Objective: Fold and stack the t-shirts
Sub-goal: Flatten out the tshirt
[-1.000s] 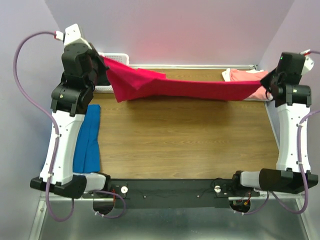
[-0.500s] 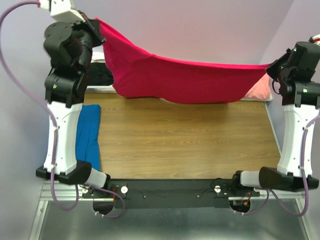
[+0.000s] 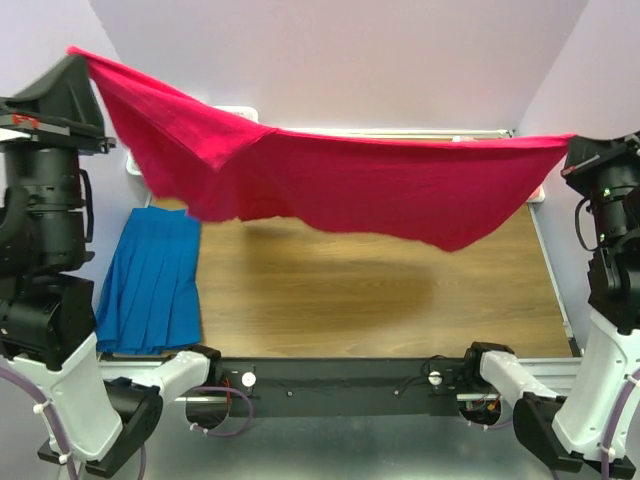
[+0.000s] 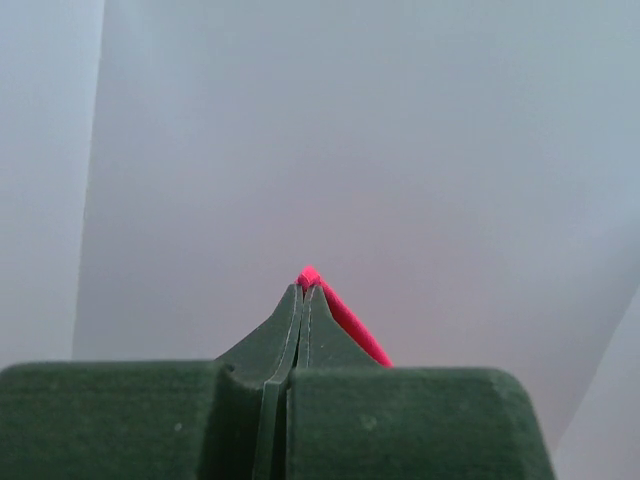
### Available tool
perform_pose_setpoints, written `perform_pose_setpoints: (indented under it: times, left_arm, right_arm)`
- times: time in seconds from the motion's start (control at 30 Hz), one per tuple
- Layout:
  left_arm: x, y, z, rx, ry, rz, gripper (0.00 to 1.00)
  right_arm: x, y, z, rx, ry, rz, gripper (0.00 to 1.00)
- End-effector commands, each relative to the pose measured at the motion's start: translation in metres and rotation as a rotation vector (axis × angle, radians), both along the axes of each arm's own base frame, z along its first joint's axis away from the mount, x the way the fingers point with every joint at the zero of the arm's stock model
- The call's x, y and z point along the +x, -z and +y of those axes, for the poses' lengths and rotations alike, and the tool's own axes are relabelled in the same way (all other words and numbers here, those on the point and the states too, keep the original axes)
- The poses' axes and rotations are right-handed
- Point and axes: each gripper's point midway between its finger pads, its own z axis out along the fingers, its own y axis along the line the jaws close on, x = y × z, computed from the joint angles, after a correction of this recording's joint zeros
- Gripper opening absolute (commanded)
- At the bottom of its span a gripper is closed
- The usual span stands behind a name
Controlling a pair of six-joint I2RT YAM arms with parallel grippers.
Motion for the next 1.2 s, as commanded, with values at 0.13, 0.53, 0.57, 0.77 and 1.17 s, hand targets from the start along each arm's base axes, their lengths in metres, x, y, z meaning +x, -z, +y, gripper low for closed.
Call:
perform_pose_setpoints:
  times: [0.13, 0.53, 0.57, 0.77, 1.17]
  left_arm:
    - [0.149, 0.014, -0.032, 0.051, -0.025, 0.107, 0.00]
    - [0.309, 0.089, -0.068, 0.039, 0.016, 0.254, 0.00]
    - [0.319, 0.095, -0.068, 0.035, 0.024, 0.266, 0.00]
    - [0.288, 0.059, -0.066, 0.017, 0.054, 0.171, 0.00]
    - [0.243, 0.141, -0.074, 0.091, 0.120, 0.445, 0.00]
  right_arm:
    - [0.088, 0.010, -0.016, 0.017, 0.019, 0.052, 0.01]
    - [0.198, 0.035, -0.029, 0.037, 0.009, 0.102, 0.01]
    - [0.202, 0.036, -0.030, 0.031, 0.008, 0.106, 0.01]
    - [0.185, 0.009, -0.033, -0.015, 0.032, 0.051, 0.01]
    - [0.121, 0.111, -0.021, -0.010, 0.003, 0.255, 0.01]
